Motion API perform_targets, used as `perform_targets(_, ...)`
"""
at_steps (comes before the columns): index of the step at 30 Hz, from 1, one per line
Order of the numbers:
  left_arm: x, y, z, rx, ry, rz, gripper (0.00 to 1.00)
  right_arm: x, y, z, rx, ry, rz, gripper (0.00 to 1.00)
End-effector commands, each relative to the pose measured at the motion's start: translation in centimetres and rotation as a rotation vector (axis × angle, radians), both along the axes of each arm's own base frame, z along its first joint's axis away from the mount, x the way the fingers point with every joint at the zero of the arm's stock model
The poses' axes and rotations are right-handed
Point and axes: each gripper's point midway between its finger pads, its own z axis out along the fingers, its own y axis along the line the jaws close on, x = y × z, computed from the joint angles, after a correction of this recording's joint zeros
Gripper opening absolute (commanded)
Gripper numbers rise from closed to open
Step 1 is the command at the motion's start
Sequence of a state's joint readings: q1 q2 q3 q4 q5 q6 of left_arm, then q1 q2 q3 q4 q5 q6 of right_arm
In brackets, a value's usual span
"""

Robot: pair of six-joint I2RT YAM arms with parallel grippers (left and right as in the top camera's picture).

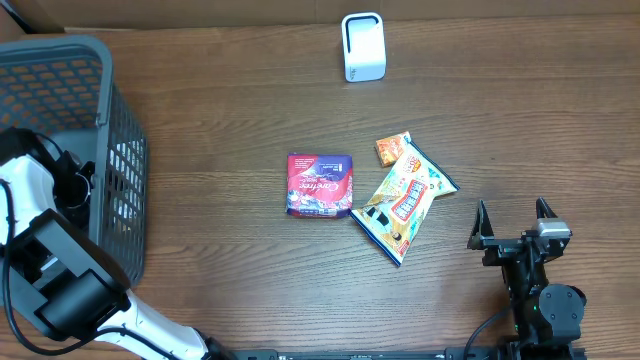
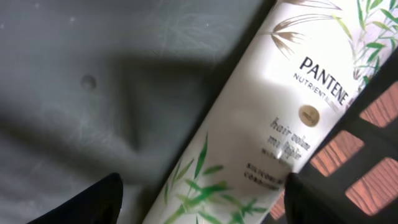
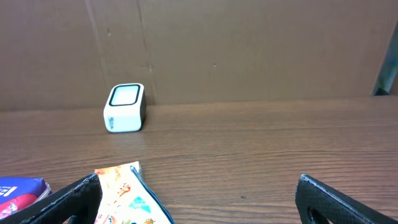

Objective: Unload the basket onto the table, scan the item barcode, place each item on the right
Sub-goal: 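Grasp the white Pantene tube in the basket with the left gripper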

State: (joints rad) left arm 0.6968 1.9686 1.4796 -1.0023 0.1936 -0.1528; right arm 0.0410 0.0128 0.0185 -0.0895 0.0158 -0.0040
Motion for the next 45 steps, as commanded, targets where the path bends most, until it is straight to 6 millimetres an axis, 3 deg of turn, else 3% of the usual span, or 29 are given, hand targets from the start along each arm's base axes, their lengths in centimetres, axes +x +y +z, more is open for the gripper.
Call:
perform_targets(1,-0.3,-1.4,-1.8,-0.021,0.014,-0.047,0.75,0.0,-0.1,-0.1,-0.004,-0.006,-0.006,1.0)
perform_targets(5,-0.8,-2.1,-3.4,-0.027,0.021,-0.051,0.69,0.0,-0.1,-0.1,-0.004,-0.006,-0.006,1.0)
perform_targets(13,-0.7,-1.8,-3.9,-0.013,0.008,-0.047,0.31,0.0,-0.1,-0.1,-0.004,-0.006,-0.006,1.0)
perform_targets(21,0.4,-0.5,-1.6,0.01,-0.018,-0.04,0.28,0.0,-0.1,-0.1,-0.004,-0.006,-0.006,1.0)
perform_targets(28,2.5,1.1,4.2,0.049,-0.065,-0.04,0.11,0.0,-0.1,-0.1,-0.004,-0.006,-0.006,1.0)
perform_targets(35,3.8,2.2,11.1,0.102,-0.132,-0.04,0.08,0.0,-0.1,-0.1,-0.004,-0.006,-0.006,1.0)
perform_targets(40,4.3,2.5,17.1,0.146,-0.204,-0.002,0.04,0.0,-0.1,-0.1,-0.004,-0.006,-0.006,1.0)
perform_targets(45,5.2,0.9,24.0,0.142,-0.367,-0.013,0.04,0.0,-0.1,-0.1,-0.004,-0.006,-0.006,1.0)
